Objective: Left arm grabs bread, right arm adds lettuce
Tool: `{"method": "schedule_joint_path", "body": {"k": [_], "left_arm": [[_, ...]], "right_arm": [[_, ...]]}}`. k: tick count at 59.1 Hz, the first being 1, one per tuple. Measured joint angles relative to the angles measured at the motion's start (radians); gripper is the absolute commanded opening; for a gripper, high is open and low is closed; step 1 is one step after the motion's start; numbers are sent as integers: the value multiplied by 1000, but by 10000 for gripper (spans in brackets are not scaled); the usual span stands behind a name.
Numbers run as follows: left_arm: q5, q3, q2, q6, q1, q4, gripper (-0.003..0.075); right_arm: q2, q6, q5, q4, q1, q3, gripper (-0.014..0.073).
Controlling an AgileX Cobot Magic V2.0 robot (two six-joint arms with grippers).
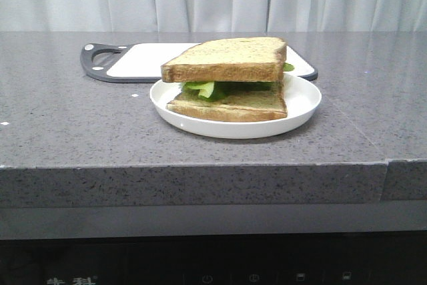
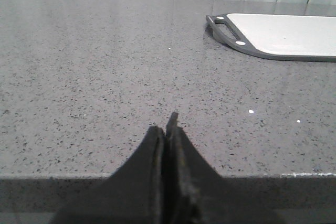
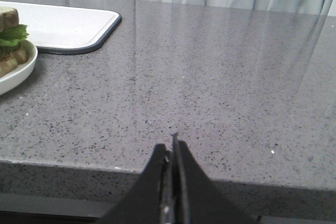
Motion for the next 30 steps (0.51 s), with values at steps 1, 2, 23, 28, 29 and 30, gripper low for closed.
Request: {"method": "schedule_joint_path", "body": {"k": [1, 2, 23, 28, 29, 30], "left_arm": [[0, 0, 0, 0, 0, 0, -20], [0, 0, 0, 0, 0, 0, -20], [0, 0, 0, -2, 0, 0, -20], [0, 0, 0, -2, 0, 0, -20], [0, 0, 0, -2, 0, 0, -20], [0, 0, 0, -2, 0, 0, -20]], "right_arm": [[0, 0, 0, -2, 0, 0, -61], [0, 0, 0, -2, 0, 0, -61], [-1, 0, 1, -10, 0, 0, -61], [-2, 0, 1, -10, 0, 0, -61], [-2, 0, 1, -10, 0, 0, -61], [-2, 0, 1, -10, 0, 0, -61]]}}
